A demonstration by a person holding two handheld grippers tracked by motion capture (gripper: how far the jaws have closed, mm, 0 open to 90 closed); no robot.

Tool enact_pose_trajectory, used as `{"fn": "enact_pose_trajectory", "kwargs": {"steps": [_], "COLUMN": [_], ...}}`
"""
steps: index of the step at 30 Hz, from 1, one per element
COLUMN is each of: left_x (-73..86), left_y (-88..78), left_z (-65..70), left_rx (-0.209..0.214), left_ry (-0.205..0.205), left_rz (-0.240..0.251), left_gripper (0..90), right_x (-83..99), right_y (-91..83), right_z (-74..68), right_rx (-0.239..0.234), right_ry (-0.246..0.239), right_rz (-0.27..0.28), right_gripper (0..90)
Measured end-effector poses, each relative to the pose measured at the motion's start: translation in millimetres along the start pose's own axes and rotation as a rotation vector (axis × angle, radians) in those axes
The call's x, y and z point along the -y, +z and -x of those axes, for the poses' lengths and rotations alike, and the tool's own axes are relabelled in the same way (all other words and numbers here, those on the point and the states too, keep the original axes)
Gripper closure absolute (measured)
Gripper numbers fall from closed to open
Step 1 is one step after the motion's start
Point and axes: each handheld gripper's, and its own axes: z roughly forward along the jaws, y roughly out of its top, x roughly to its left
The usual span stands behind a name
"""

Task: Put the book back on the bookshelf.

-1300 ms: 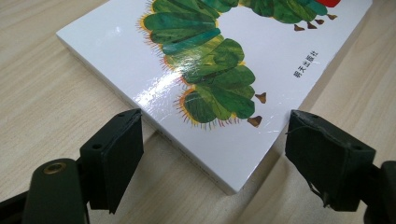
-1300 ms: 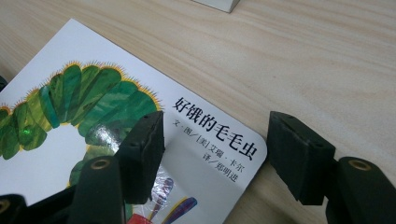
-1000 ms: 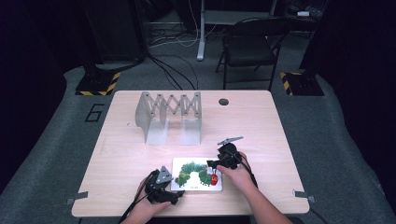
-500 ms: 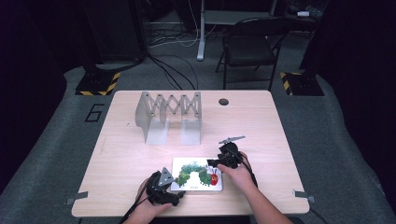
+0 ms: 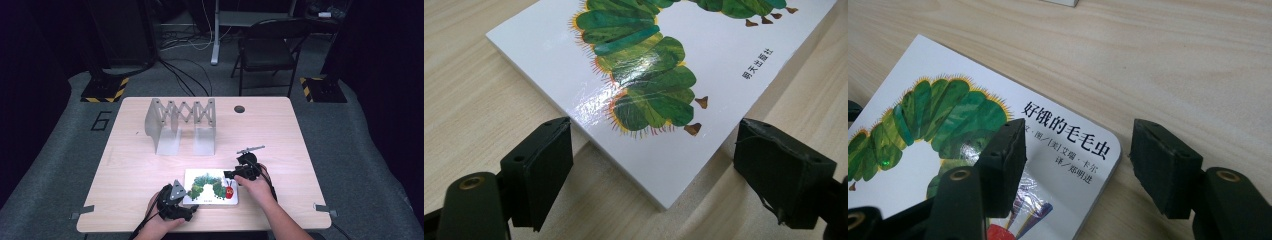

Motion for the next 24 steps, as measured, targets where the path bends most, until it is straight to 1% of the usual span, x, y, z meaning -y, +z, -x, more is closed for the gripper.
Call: {"fn": "enact_pose_trajectory", "kwargs": {"steps": [2, 3, 4, 5, 6, 7, 8, 9, 10, 12, 13, 14, 17, 19, 20, 21, 22, 24], "left_x": [-0.3, -0.2, 0.1, -0.1, 0.4, 0.1, 0.0, 0.1, 0.3, 0.9, 0.5, 0.9, 1.0, 1.0, 1.1, 1.0, 1.1, 1.1], "left_y": [-0.5, -0.5, 0.0, -0.6, 0.2, -0.8, -1.1, -1.0, -0.8, -0.2, -1.1, -0.4, -0.1, -0.3, 0.1, -0.2, 0.2, 0.3], "left_z": [0.1, 0.7, 1.0, 1.1, 2.0, 1.9, 2.5, 3.1, 3.4, 4.2, 3.9, 4.7, 4.8, 5.0, 5.0, 5.3, 5.5, 5.6], "left_rx": [-0.003, -0.002, -0.001, 0.003, -0.008, 0.0, -0.004, -0.007, -0.004, -0.013, -0.004, -0.018, -0.018, -0.019, -0.018, -0.013, -0.004, -0.005], "left_ry": [0.003, -0.002, -0.004, -0.003, -0.007, -0.007, -0.01, -0.013, -0.015, -0.015, -0.013, -0.016, -0.017, -0.016, -0.013, -0.013, -0.02, -0.019], "left_rz": [-0.006, -0.006, 0.002, -0.005, 0.004, -0.006, -0.011, -0.007, -0.002, 0.007, -0.004, 0.005, 0.008, 0.005, 0.008, 0.0, 0.002, 0.003], "left_gripper": [16.1, 16.0, 16.1, 16.0, 16.0, 16.0, 16.0, 16.0, 16.0, 16.1, 16.1, 16.1, 16.1, 15.9, 15.5, 14.9, 14.0, 13.5], "right_x": [0.4, 0.5, 0.2, 0.3, 0.2, 0.1, 0.2, 0.2, 0.2, -0.2, -0.4, -0.7, -1.2, -1.5, -1.6, -1.7, -1.9, -1.9], "right_y": [0.6, 0.0, 1.0, 1.2, 1.3, 1.3, 0.9, 0.4, 0.6, 0.2, -0.2, -0.1, -1.5, -1.7, -2.3, -2.4, -2.9, -2.9], "right_z": [-0.6, -2.8, -2.2, -2.6, -3.0, -2.7, -2.6, -2.8, -2.0, -1.0, -0.8, 0.2, -0.1, 0.0, -0.5, -0.4, -0.3, -0.4], "right_rx": [-0.005, -0.01, -0.01, -0.006, -0.006, -0.007, -0.013, -0.019, -0.024, -0.03, -0.034, -0.038, -0.039, -0.039, -0.038, -0.037, -0.037, -0.036], "right_ry": [-0.002, 0.019, -0.002, -0.009, -0.006, 0.0, 0.012, 0.039, 0.043, 0.054, 0.061, 0.055, 0.06, 0.051, 0.059, 0.058, 0.056, 0.057], "right_rz": [-0.008, -0.02, -0.012, -0.011, -0.01, -0.01, -0.013, -0.014, -0.008, -0.009, -0.008, -0.002, 0.001, 0.009, 0.005, 0.007, 0.009, 0.015], "right_gripper": [39.8, 39.8, 39.4, 39.2, 39.0, 38.9, 38.7, 38.6, 38.6, 38.6, 38.6, 38.6, 38.8, 39.1, 39.2, 39.3, 39.4, 39.4]}}
